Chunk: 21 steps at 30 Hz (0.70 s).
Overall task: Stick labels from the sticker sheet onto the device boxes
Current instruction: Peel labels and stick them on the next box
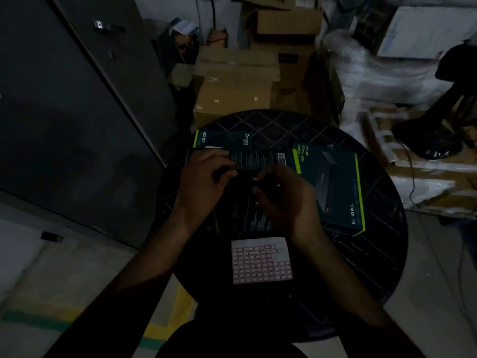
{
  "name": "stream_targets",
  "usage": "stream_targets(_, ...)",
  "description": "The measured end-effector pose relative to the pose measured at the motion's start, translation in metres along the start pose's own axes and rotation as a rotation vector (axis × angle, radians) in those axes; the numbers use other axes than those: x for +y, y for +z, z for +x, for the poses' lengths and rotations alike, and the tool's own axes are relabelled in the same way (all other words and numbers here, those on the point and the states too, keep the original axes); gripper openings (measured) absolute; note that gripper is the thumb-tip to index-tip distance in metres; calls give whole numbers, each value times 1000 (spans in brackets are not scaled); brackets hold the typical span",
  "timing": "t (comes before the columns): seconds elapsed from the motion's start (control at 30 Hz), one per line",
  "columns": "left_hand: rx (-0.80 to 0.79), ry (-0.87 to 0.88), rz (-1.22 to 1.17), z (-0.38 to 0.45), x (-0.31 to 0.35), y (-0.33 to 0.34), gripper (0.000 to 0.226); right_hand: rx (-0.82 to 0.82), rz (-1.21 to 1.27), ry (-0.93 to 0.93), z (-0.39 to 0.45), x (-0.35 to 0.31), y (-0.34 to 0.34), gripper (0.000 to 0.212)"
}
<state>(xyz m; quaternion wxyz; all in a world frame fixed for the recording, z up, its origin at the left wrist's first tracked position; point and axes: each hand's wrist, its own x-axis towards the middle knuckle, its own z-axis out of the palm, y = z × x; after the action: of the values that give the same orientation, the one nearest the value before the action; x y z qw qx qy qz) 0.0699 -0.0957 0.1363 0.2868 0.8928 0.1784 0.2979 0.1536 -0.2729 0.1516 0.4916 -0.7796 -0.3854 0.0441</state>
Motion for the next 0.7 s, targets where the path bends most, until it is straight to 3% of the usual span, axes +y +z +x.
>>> stream_targets(0.13,14,26,9,-2,1,0,16,-81,-263,-117,32,-3,-5,9)
stream_targets(0.4,26,29,-12,-8,1,-1,16,-234,-378,-186,51,-11,-7,13)
stream_targets(0.57,35,45,6,-8,1,1,15,-372,-529,-81,61,-25,-8,54)
stream_targets(0.7,36,57,12,-8,0,2,15,-422,-611,-118,64,-36,-7,62)
